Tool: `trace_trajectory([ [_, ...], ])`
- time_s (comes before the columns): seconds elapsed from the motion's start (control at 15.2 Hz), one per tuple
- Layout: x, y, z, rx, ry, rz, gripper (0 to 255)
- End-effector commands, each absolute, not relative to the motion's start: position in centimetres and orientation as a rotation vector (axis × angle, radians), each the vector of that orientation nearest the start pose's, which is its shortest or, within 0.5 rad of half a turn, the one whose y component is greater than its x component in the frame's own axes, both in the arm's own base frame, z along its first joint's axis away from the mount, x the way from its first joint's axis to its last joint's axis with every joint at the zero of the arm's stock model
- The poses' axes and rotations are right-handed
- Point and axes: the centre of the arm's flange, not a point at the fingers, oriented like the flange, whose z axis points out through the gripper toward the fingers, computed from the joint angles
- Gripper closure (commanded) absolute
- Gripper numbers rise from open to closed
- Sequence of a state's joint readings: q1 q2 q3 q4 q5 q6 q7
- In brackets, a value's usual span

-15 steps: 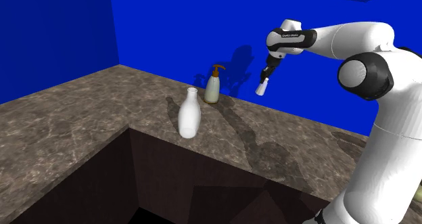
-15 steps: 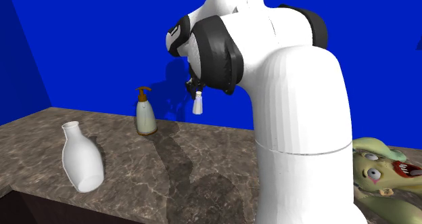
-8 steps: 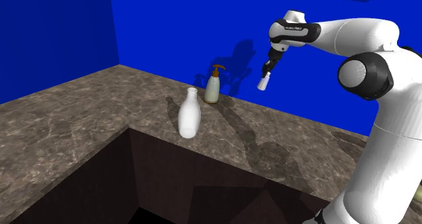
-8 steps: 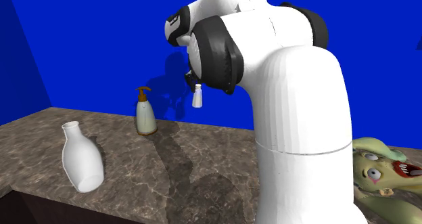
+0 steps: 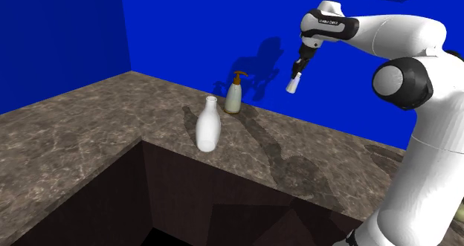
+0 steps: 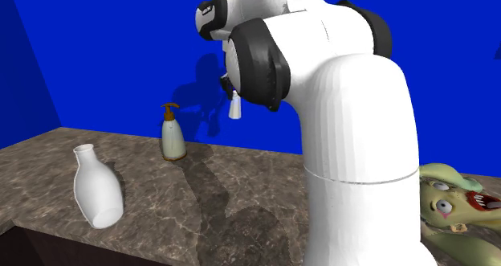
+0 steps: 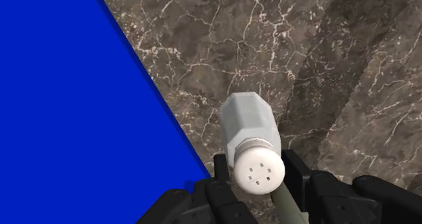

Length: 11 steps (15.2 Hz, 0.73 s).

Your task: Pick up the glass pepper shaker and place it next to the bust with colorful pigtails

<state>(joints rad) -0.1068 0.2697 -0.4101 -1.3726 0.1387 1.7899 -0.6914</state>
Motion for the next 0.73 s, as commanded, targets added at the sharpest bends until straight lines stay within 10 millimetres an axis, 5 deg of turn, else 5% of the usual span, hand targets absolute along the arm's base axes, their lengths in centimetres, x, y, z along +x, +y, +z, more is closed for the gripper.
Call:
trace_trajectory([
  [0.0, 56.9, -28.1, 59.2, -3.188, -0.284, -0.253, 255],
  [0.66, 43.7, -28.9, 59.2, -3.188, -0.284, -0.253, 255],
])
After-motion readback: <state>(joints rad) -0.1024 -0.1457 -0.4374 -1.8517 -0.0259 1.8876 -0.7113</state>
